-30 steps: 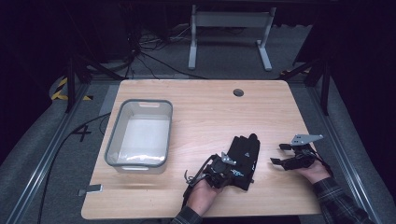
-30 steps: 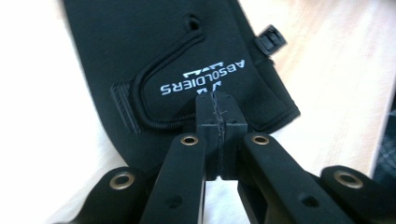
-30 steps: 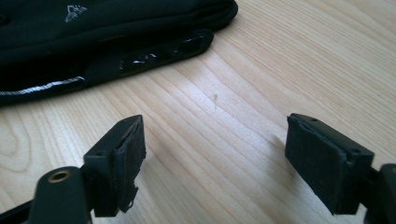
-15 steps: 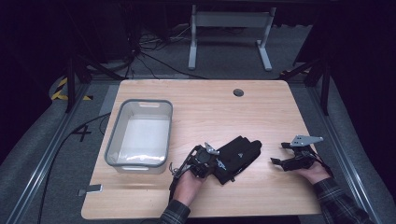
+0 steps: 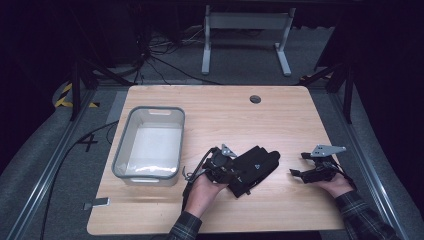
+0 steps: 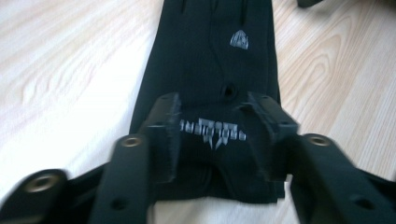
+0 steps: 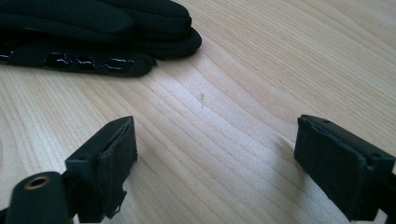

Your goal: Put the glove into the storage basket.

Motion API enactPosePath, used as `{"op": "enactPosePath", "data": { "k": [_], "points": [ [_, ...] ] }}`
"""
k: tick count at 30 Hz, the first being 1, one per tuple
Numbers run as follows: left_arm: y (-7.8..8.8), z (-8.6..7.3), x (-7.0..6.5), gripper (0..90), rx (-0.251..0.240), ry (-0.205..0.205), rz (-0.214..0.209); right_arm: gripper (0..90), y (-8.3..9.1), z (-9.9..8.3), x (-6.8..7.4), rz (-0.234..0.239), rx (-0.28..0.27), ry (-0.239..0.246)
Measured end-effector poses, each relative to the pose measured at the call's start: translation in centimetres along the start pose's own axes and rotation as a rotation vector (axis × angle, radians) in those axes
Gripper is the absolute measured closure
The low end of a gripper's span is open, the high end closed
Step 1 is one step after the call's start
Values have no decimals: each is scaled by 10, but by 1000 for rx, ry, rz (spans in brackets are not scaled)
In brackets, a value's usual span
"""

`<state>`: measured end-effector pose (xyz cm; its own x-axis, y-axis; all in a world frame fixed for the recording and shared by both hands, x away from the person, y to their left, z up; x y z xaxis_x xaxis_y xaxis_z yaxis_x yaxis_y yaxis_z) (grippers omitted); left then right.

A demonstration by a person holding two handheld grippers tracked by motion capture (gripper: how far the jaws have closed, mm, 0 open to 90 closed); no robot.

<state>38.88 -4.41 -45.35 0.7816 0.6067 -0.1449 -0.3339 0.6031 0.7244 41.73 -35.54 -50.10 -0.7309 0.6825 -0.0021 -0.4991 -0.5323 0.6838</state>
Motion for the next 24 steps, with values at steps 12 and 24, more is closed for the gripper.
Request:
{"op": "enactPosePath", "data": {
  "k": [12,24],
  "points": [
    [-32,30,1,296,12,-73,-65,136,0,0,0,0,0,0],
    [-65,33,5,132,53,-88,-32,136,0,0,0,0,0,0]
  ]
}}
Point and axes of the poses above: each handheld gripper's, and its own axes: y roughly backward along the jaws, z roughly out of its top, x roughly to its left, the point moved 5 cm from there along -y, roughly forward along the jaws, and after that the axes turned 2 degrees about z, right-handed, at the moved point
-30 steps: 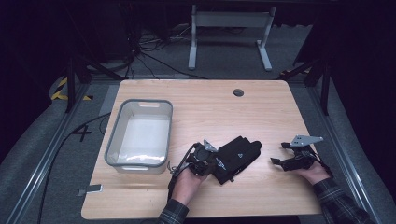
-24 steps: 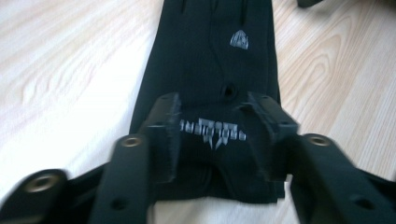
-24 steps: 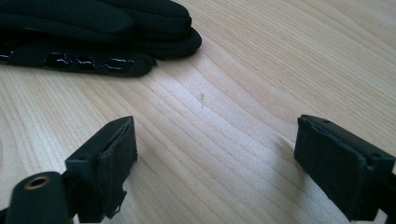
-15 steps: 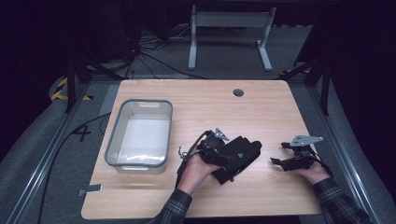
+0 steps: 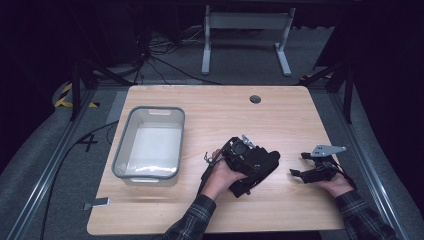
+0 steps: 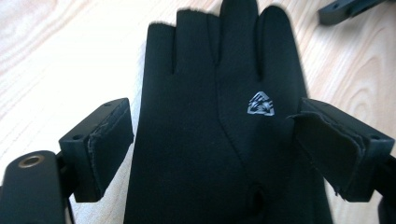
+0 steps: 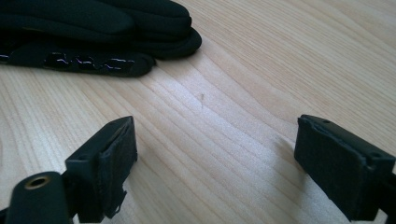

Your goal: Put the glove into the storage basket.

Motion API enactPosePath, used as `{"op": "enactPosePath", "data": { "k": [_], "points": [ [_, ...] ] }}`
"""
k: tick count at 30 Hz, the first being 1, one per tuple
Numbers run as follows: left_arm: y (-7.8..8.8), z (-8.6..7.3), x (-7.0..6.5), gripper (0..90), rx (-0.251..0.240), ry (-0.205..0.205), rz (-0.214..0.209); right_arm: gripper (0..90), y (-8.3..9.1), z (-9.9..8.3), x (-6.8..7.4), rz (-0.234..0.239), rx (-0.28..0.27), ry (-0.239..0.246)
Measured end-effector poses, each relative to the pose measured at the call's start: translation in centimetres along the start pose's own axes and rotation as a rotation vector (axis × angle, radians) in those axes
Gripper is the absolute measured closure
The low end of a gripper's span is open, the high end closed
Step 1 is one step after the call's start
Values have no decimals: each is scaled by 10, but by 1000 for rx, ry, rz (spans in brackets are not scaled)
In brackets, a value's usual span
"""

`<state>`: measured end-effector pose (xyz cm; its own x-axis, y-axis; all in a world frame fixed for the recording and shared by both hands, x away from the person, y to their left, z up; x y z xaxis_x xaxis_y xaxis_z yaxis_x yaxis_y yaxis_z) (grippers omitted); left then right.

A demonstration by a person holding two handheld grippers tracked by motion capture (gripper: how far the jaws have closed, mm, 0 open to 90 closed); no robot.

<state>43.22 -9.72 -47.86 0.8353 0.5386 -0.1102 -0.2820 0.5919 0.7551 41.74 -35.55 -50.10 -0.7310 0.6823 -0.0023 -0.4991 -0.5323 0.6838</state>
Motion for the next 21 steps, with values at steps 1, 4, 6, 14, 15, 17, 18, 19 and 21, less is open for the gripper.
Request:
{"op": "enactPosePath", "data": {
  "k": [1,4,6,14,15,17,18,19,21],
  "points": [
    [-3,-1,1,132,6,-5,11,136,0,0,0,0,0,0],
    [-11,-5,-1,123,37,-13,8,136,0,0,0,0,0,0],
    [-17,-8,-4,116,63,-27,20,136,0,0,0,0,0,0],
    [-15,-9,-8,184,77,-71,23,131,0,0,0,-1,0,1],
    [-15,-9,-9,209,76,-73,23,131,0,0,0,-1,0,1],
    [-13,-9,-10,263,82,-87,10,131,0,0,0,-1,-1,1],
    [-13,-9,-10,325,82,-87,10,131,0,0,0,-1,-1,1],
    [-11,-8,-10,374,83,-92,-10,131,0,0,0,-1,0,1],
    [-10,-8,-11,492,87,-97,-23,131,0,0,0,-1,0,1]
  ]
}}
Point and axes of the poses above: each handheld gripper's, and its own axes: y roughly backward along the jaws, z roughly out of its top, x roughly to its left, the point moved 5 cm from there along -y, roughly forward along the jaws, and after that the axes turned 2 degrees about z, right-handed, at the moved point
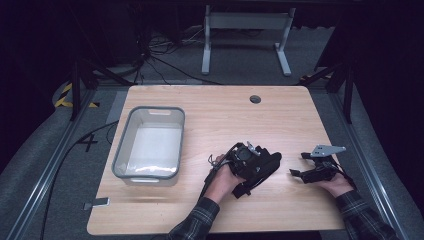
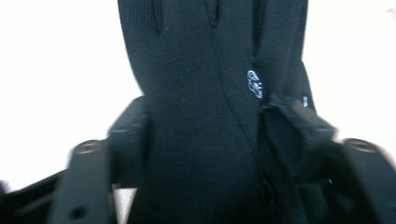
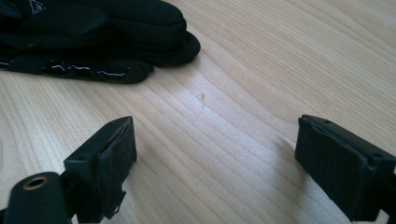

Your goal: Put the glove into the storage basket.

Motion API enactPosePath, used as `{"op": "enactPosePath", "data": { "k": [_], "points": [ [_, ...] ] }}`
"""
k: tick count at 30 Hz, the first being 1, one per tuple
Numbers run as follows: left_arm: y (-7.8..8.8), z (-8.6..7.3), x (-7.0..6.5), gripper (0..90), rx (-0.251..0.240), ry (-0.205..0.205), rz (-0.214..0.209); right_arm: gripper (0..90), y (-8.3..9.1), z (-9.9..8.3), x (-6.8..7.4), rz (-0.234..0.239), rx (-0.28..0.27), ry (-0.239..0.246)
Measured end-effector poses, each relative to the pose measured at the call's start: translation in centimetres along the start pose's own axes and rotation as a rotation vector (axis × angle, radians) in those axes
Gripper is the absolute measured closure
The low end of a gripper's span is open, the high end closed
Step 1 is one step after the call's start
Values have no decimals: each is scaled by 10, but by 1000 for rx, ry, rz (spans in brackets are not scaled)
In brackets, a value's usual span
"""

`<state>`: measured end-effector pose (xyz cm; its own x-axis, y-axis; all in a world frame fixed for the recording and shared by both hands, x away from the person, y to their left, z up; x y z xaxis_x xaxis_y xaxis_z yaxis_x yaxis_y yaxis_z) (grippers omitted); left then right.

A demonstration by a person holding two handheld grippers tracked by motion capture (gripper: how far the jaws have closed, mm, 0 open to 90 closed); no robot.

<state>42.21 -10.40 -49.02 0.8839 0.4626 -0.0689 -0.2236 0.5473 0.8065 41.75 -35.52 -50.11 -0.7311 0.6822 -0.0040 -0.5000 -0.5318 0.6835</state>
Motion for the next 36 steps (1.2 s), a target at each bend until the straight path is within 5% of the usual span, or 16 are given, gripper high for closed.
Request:
{"op": "enactPosePath", "data": {
  "k": [7,21,36],
  "points": [
    [2,1,-4,651,20,-13,-19,131,0,0,0,0,0,0],
    [17,6,-3,671,26,37,-42,131,0,0,0,2,2,1],
    [67,17,14,670,-41,103,-9,126,0,0,0,6,2,3]
  ]
}}
Point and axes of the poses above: each handheld gripper's, and its own axes: y roughly backward along the jaws, z roughly out of its top, x roughly to its left, the point moved 5 cm from there along -y, roughly forward along the jaws, and after that the axes turned 2 degrees about z, right-handed, at the moved point
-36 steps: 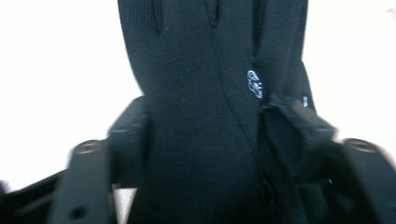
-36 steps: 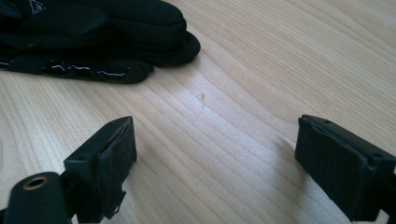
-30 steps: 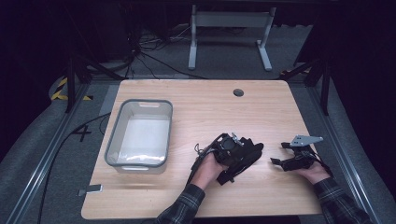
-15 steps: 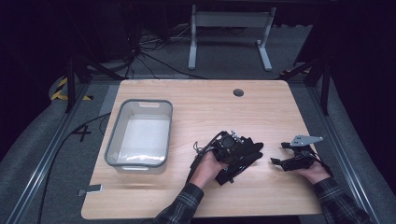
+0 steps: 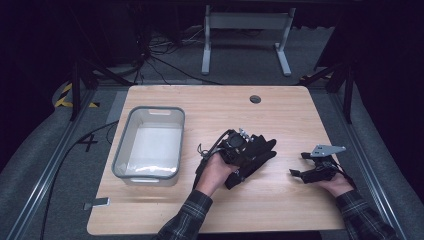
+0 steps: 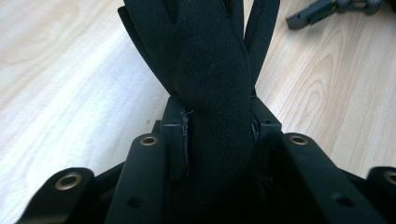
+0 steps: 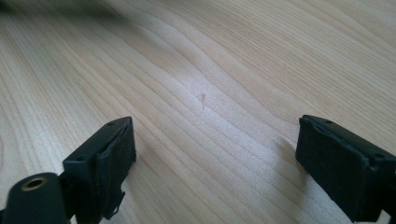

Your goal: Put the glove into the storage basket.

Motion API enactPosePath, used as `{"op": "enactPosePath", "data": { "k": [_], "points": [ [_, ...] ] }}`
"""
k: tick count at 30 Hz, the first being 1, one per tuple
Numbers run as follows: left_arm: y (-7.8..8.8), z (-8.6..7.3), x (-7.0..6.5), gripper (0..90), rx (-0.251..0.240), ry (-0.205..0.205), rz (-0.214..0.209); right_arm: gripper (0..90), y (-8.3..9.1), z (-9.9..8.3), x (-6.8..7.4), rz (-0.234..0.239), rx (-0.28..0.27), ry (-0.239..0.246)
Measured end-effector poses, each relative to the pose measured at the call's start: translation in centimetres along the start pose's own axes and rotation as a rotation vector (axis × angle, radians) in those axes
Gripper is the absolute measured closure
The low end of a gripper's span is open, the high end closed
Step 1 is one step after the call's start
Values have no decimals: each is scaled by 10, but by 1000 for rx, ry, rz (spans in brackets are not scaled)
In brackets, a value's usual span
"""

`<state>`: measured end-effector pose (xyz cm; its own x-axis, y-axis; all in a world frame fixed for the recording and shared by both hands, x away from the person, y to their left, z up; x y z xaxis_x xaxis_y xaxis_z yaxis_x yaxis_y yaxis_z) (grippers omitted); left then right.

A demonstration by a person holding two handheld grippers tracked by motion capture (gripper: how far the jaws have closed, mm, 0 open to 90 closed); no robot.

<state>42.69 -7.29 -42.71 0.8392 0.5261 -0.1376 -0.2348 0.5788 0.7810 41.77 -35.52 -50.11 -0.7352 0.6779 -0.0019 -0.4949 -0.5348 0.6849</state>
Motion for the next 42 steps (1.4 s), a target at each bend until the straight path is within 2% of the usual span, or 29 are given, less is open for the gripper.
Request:
{"op": "enactPosePath", "data": {
  "k": [5,14,19,20,29,38,42],
  "points": [
    [20,3,8,669,-22,21,15,126,0,0,0,0,0,0],
    [53,4,25,668,-44,41,68,125,0,0,0,0,0,0],
    [72,1,37,667,-59,65,105,125,0,0,0,0,0,0],
    [72,1,37,667,-59,65,105,125,0,0,0,0,0,0],
    [106,-14,63,667,-77,115,169,125,0,0,0,0,0,0],
    [131,-30,81,667,-97,168,219,125,0,0,0,-1,-2,-1],
    [148,-44,96,667,-122,218,252,125,0,0,0,-1,-2,-1]
  ]
}}
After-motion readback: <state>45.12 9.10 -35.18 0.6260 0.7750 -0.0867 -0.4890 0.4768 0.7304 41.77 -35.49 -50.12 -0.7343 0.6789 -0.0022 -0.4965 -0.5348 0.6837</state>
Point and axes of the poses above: each handheld gripper's, and its own axes: y roughly backward along the jaws, z roughly out of its top, x roughly to its left, the point moved 5 cm from there along -y, roughly forward along the jaws, and after that the axes turned 2 degrees about z, right-handed, at the moved point
